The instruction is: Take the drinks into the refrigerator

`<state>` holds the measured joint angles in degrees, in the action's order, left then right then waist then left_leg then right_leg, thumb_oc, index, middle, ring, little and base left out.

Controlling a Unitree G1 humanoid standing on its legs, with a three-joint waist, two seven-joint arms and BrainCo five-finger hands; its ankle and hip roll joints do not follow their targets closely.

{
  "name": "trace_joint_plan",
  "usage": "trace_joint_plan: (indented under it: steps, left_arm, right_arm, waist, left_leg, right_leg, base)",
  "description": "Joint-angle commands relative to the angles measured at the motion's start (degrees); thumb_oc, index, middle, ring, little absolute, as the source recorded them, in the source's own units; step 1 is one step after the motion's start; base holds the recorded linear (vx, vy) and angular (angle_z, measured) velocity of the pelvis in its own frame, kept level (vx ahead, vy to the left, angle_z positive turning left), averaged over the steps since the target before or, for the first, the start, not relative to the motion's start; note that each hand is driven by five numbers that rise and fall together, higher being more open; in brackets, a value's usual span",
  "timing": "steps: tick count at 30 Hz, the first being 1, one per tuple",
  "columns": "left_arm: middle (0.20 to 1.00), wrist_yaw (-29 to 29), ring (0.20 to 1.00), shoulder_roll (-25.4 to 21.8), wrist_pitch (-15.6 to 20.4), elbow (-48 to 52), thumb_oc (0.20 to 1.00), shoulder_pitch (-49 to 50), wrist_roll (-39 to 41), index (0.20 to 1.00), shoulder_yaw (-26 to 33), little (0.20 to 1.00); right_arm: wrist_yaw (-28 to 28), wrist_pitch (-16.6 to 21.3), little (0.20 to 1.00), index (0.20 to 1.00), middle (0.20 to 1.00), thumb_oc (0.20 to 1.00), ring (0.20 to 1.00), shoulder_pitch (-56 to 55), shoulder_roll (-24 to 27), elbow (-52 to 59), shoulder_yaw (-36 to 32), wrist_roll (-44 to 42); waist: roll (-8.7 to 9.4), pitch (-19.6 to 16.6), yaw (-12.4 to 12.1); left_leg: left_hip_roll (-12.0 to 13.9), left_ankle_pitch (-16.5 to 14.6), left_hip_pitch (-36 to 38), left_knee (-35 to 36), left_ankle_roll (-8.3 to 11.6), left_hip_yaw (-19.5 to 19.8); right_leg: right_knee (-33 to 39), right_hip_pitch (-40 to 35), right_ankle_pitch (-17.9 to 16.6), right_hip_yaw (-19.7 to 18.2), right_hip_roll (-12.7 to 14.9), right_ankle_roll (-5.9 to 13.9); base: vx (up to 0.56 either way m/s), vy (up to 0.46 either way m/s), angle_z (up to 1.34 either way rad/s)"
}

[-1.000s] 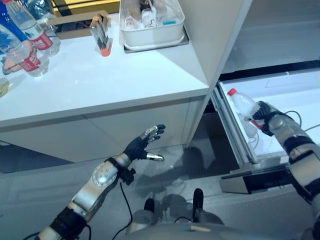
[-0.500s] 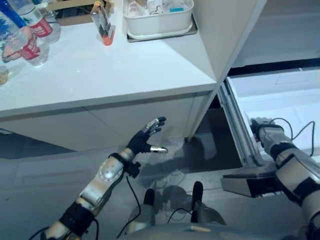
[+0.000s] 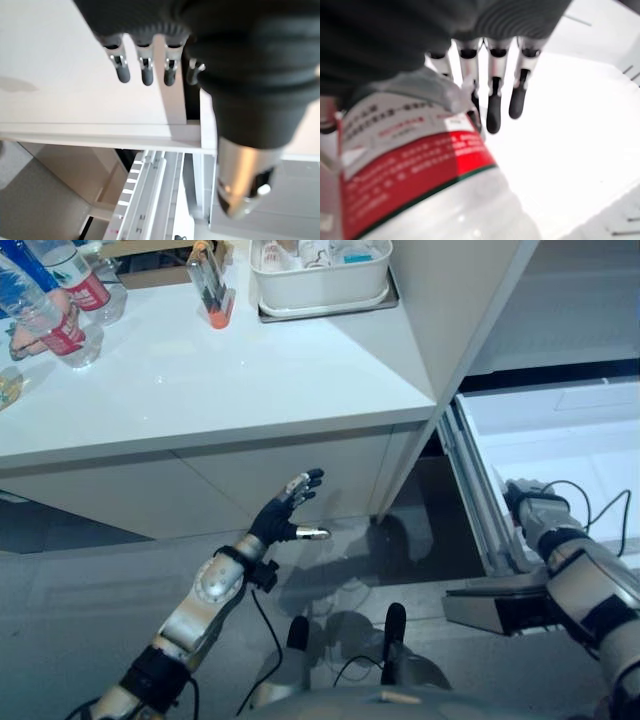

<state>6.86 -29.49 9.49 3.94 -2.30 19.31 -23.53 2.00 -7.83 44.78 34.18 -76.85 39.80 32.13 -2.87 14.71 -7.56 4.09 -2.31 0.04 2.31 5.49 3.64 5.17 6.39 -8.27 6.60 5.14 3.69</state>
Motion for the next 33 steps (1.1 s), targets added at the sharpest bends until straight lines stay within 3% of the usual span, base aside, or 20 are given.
trace_joint_plan:
  steps: [1, 2, 4, 5, 10, 20, 31, 33]
  left_arm:
    - [1.0, 0.9, 1.0, -1.2, 3.8, 4.4, 1.0, -3.4, 0.0, 1.0, -1.1, 1.0]
    - [1.0, 0.7, 1.0, -1.0, 3.8, 3.4, 1.0, -3.7, 0.0, 1.0, -1.4, 1.0]
    - [1.0, 0.5, 1.0, -0.8, 3.9, 2.6, 1.0, -3.8, 0.0, 1.0, -1.6, 1.0]
    - [1.0, 0.2, 1.0, -0.4, 3.9, 0.8, 1.0, -3.8, -0.4, 1.0, -1.5, 1.0]
    - [1.0, -0.9, 1.0, -1.3, 4.7, -2.2, 1.0, -3.6, -4.9, 1.0, -1.2, 1.0]
    - [1.0, -1.8, 1.0, -2.6, 6.0, -5.8, 1.0, -6.2, -7.1, 1.0, -1.8, 1.0]
    - [1.0, -0.1, 1.0, -2.7, 6.1, -4.4, 1.0, -5.4, -6.9, 1.0, -0.7, 1.0]
    - [1.0, 0.3, 1.0, -2.7, 6.3, -3.5, 1.0, -5.6, -6.9, 1.0, -0.3, 1.0]
  right_arm:
    - [-3.9, 8.1, 1.0, 1.0, 1.0, 1.0, 1.0, -5.1, -21.9, 1.6, 1.0, -4.7]
    - [-0.5, 9.3, 1.0, 1.0, 1.0, 1.0, 1.0, -5.0, -20.2, 4.4, -3.9, -14.2]
    - [0.2, 10.0, 1.0, 1.0, 1.0, 1.0, 1.0, -5.5, -19.3, 5.9, -6.1, -18.3]
    - [2.2, 11.7, 1.0, 1.0, 1.0, 1.0, 1.0, -7.2, -17.4, 10.3, -10.2, -25.6]
    - [4.8, 14.8, 1.0, 1.0, 1.0, 1.0, 1.0, -13.3, -11.6, 23.0, -19.0, -37.2]
    - [7.5, 19.1, 1.0, 1.0, 1.0, 1.0, 1.0, -21.7, -1.3, 48.1, -33.5, -43.6]
    - [7.9, 22.4, 1.0, 1.0, 1.0, 1.0, 1.0, -29.2, 4.5, 63.0, -46.2, -48.2]
    - [8.5, 24.3, 1.0, 1.0, 1.0, 1.0, 1.0, -32.5, 5.2, 66.2, -51.8, -50.7]
  waist:
    - [-0.35, 3.5, -3.4]
    - [-0.01, 3.1, -2.6]
    - [0.2, 2.9, -2.4]
    - [0.8, 2.7, -1.3]
    - [2.09, 2.1, 0.8]
    - [2.74, 1.0, 4.1]
    - [2.53, 0.3, 6.3]
    - [2.49, 0.3, 7.6]
  left_leg:
    - [-7.1, 2.5, -5.3, 0.6, -7.39, -2.6]
    - [-7.1, 2.2, -4.9, 0.5, -7.47, -3.0]
    - [-7.1, 2.1, -4.6, 0.5, -7.49, -3.1]
    - [-7.0, 2.0, -4.3, 0.4, -7.53, -3.4]
    - [-6.9, 1.4, -3.6, 0.2, -7.71, -3.9]
    - [-6.8, 0.3, -2.5, -0.2, -7.94, -5.4]
    - [-6.2, -0.1, -1.9, 0.0, -7.7, -7.2]
    - [-6.0, -0.3, -1.9, 0.1, -7.56, -7.9]
  right_leg:
    - [-9.0, 3.2, 4.9, -4.9, 2.9, 3.35]
    - [-9.2, 3.3, 4.8, -5.2, 2.8, 3.45]
    - [-9.3, 3.2, 4.9, -5.4, 2.8, 3.48]
    - [-9.6, 3.2, 5.0, -5.7, 2.7, 3.51]
    - [-10.3, 3.1, 5.4, -6.3, 2.6, 3.68]
    - [-10.4, 3.2, 5.8, -7.8, 2.1, 3.81]
    - [-9.3, 3.3, 5.5, -9.4, 1.0, 3.75]
    - [-9.1, 3.6, 5.4, -10.1, 0.6, 3.78]
  base:
    - [0.0, 0.023, -0.05]
    - [0.0, 0.0, 0.0]
    - [0.0, 0.0, 0.0]
    - [0.01, 0.002, -0.06]
    - [0.01, -0.004, -0.07]
    - [0.01, -0.003, -0.06]
    - [0.01, -0.009, -0.09]
    - [0.02, -0.005, -0.15]
